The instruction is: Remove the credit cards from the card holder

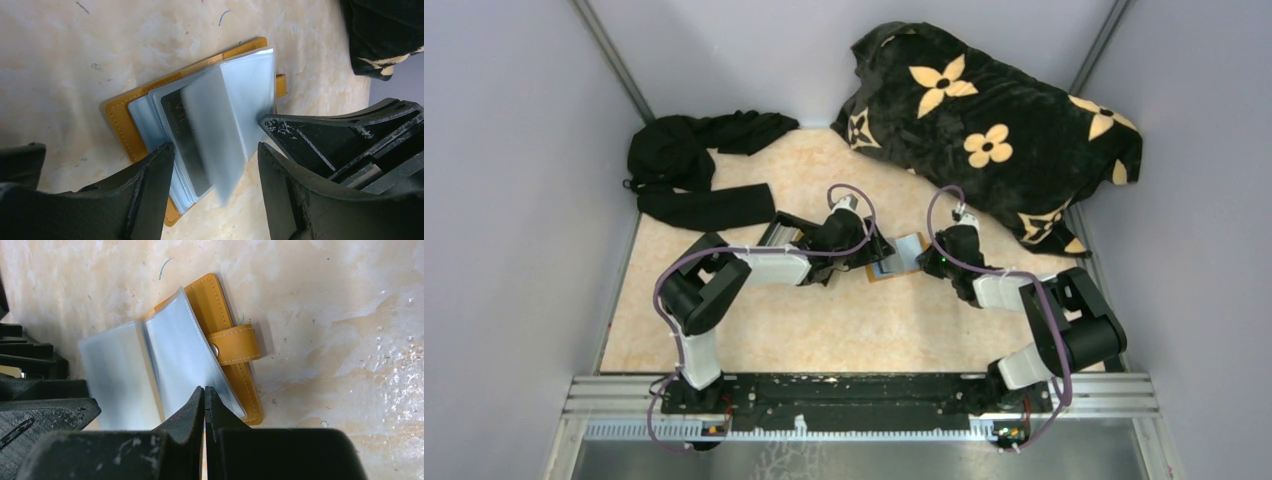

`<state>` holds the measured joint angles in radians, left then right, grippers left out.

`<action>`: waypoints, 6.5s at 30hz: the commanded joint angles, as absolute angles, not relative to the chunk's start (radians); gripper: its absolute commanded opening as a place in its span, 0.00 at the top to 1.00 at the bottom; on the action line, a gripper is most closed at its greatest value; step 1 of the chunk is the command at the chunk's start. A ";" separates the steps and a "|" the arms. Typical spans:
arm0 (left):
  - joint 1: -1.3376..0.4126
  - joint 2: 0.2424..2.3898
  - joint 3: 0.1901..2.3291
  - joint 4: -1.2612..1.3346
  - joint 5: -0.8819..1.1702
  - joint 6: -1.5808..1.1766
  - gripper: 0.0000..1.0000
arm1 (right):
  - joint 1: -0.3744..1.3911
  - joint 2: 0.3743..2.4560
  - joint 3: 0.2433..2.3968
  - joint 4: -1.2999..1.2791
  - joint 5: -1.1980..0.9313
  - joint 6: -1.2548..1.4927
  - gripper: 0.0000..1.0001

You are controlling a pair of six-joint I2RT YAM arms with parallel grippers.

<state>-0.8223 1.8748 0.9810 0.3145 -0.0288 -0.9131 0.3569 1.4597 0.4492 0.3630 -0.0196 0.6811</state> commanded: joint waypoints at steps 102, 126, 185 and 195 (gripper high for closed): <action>-0.831 1.950 0.964 0.396 -0.117 -0.723 0.32 | 0.417 1.360 0.611 0.206 -0.129 0.576 1.00; -0.837 1.590 0.824 0.464 -0.261 -0.666 0.33 | 0.477 1.458 0.726 0.207 -0.152 0.572 1.00; -0.752 1.958 0.892 0.600 0.129 -0.751 0.32 | 0.449 1.533 0.572 0.328 -0.095 0.632 1.00; -0.732 1.995 0.873 0.684 0.227 -0.796 0.50 | 0.445 1.550 0.562 0.331 -0.090 0.633 1.00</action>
<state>-0.7422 1.9606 0.8883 0.6617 0.1707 -0.7746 0.4507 1.5372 0.5629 0.2993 -0.0853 0.6315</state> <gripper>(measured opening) 0.601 0.006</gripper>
